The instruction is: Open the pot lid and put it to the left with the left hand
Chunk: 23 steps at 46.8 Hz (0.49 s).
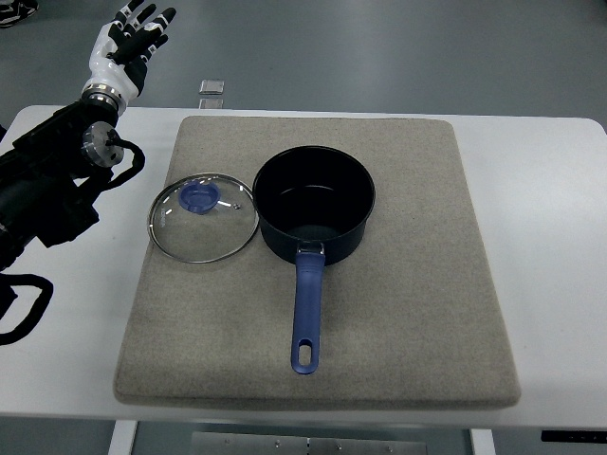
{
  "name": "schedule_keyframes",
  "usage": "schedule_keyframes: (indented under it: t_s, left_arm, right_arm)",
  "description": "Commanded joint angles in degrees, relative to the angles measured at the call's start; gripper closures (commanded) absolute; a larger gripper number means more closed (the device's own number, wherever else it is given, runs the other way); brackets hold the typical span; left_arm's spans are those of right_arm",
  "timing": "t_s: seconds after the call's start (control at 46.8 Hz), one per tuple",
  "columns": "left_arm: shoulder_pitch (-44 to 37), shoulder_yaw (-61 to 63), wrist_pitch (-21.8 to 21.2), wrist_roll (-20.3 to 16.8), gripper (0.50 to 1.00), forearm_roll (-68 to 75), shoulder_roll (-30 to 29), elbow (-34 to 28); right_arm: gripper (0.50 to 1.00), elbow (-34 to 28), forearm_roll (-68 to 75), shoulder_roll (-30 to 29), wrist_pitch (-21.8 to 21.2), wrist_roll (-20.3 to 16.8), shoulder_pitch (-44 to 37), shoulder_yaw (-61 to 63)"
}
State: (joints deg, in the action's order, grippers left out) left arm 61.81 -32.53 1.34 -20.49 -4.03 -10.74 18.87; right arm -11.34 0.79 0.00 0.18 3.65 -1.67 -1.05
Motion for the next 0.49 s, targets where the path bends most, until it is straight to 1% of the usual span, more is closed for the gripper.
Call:
schedule_keyframes:
  t_s: [0.0, 0.086, 0.47]
  left_arm:
    - [-0.11, -0.25, 0.06, 0.02, 0.542, -0.01, 0.02, -0.06]
    - [-0.11, -0.25, 0.06, -0.07, 0.517, 0.07, 0.02, -0.58]
    - [-1.07, -0.34, 0.06, -0.07, 0.51, 0.16, -0.07, -1.2]
  right_arm:
    - [0.583, 0.0, 0.0, 0.0, 0.0, 0.04, 0.0, 0.0]
    - [0.583, 0.0, 0.0, 0.0, 0.0, 0.04, 0.0, 0.0]
    - [0.583, 0.0, 0.0, 0.0, 0.0, -0.05, 0.0, 0.0]
